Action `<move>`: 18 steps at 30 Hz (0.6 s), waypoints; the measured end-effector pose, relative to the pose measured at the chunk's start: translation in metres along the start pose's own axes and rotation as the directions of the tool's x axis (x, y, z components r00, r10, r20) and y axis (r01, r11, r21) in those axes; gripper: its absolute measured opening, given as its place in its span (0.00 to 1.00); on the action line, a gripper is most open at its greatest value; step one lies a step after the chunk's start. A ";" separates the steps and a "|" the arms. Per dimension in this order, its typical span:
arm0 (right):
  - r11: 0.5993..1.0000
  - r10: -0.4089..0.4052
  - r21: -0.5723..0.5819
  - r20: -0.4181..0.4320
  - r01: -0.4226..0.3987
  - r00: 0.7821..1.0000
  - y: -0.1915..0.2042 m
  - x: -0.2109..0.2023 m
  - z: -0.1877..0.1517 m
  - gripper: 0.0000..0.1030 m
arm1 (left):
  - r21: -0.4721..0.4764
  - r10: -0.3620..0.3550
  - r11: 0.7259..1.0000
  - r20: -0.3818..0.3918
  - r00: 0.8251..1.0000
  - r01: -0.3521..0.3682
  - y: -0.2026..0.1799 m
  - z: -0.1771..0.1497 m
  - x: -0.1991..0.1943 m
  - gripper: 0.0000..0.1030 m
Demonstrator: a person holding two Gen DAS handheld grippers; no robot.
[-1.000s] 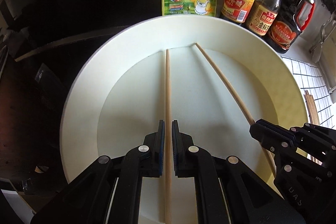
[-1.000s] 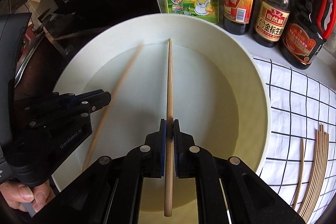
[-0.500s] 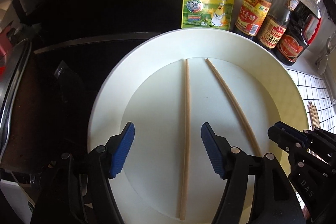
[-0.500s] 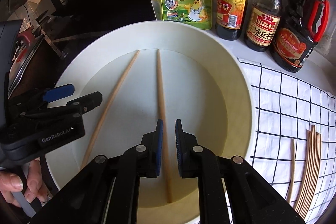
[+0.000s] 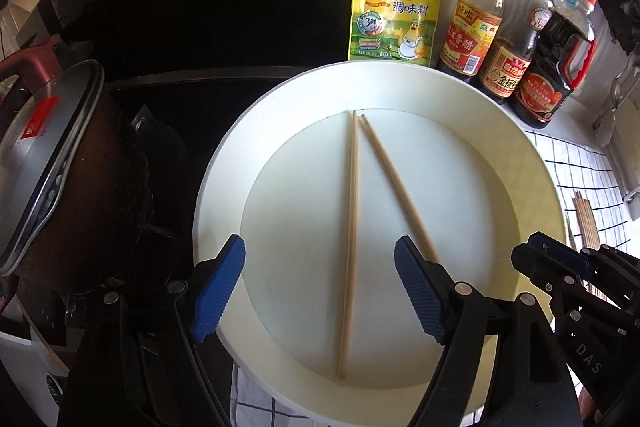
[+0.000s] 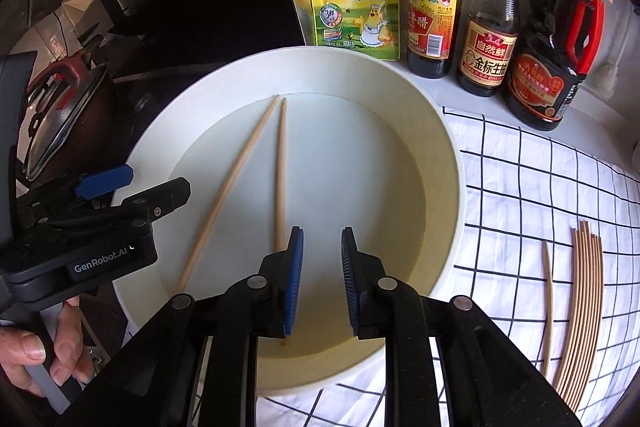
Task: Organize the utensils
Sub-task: 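Move both open tools back from the basin to the chopstick row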
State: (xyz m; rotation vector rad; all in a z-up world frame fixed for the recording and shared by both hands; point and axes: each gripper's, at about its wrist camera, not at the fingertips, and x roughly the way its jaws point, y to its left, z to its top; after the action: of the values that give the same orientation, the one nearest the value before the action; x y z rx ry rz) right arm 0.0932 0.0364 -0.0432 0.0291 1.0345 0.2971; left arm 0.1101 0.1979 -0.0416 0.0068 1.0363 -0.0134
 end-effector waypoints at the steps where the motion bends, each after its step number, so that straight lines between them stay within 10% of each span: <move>1: 1.000 -0.001 -0.001 0.005 0.001 1.000 0.000 -0.003 -0.001 0.24 | 0.001 -0.001 1.000 0.006 1.000 0.001 -0.002 -0.001 -0.003 0.74; 18: 0.999 -0.025 0.022 0.031 0.025 0.999 -0.043 -0.062 -0.048 0.29 | 0.007 -0.035 0.999 0.048 0.998 0.035 -0.054 -0.020 -0.046 0.83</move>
State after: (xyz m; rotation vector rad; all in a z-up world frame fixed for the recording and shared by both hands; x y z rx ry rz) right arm 0.0328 -0.0260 -0.0232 0.0397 1.0064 0.2622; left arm 0.0685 0.1442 -0.0120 -0.0063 0.9880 -0.0480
